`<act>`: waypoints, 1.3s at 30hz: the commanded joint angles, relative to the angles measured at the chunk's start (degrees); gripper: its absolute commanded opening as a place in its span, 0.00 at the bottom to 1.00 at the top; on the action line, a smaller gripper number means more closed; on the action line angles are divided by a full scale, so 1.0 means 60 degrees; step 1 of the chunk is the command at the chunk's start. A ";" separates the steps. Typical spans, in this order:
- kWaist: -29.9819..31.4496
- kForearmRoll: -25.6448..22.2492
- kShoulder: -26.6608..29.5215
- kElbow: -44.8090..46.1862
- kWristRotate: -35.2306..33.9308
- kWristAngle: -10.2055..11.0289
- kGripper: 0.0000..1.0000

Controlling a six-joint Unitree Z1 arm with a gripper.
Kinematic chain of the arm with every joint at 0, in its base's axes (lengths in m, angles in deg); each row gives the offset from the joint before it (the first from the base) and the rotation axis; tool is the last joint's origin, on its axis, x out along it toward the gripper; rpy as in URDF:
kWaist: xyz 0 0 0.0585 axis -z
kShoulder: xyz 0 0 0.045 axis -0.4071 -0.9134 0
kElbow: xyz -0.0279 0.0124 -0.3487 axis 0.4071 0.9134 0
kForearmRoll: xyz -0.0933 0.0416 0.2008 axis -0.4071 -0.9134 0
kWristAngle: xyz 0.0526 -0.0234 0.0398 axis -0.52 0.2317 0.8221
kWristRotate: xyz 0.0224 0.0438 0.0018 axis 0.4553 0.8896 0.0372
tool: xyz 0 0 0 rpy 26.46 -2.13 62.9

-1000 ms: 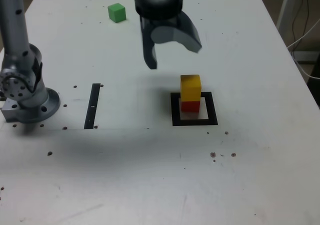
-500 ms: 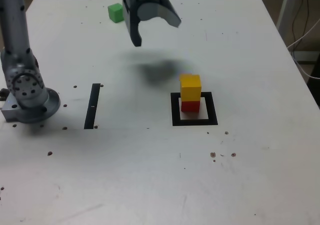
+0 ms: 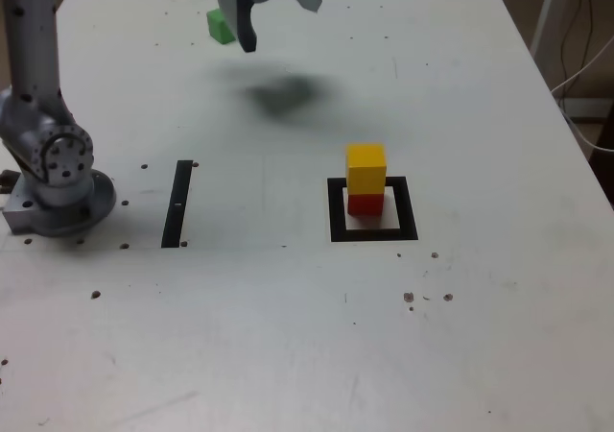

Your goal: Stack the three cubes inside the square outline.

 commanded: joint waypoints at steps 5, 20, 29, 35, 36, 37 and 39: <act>-0.0768 -0.0282 -0.0597 -0.0766 0.0252 0.0088 1.00; -0.2366 -0.0625 -0.1322 -0.1434 0.0668 0.0350 1.00; -0.2961 -0.0713 -0.2001 -0.2123 0.1037 0.0361 1.00; -0.3391 -0.0846 -0.2447 -0.2703 0.1247 0.0369 1.00; -0.3443 -0.0876 -0.2508 -0.2784 0.1282 0.0369 1.00; -0.3492 -0.0906 -0.2568 -0.2859 0.1319 0.0369 1.00; -0.3567 -0.0959 -0.2680 -0.2974 0.1389 0.0370 1.00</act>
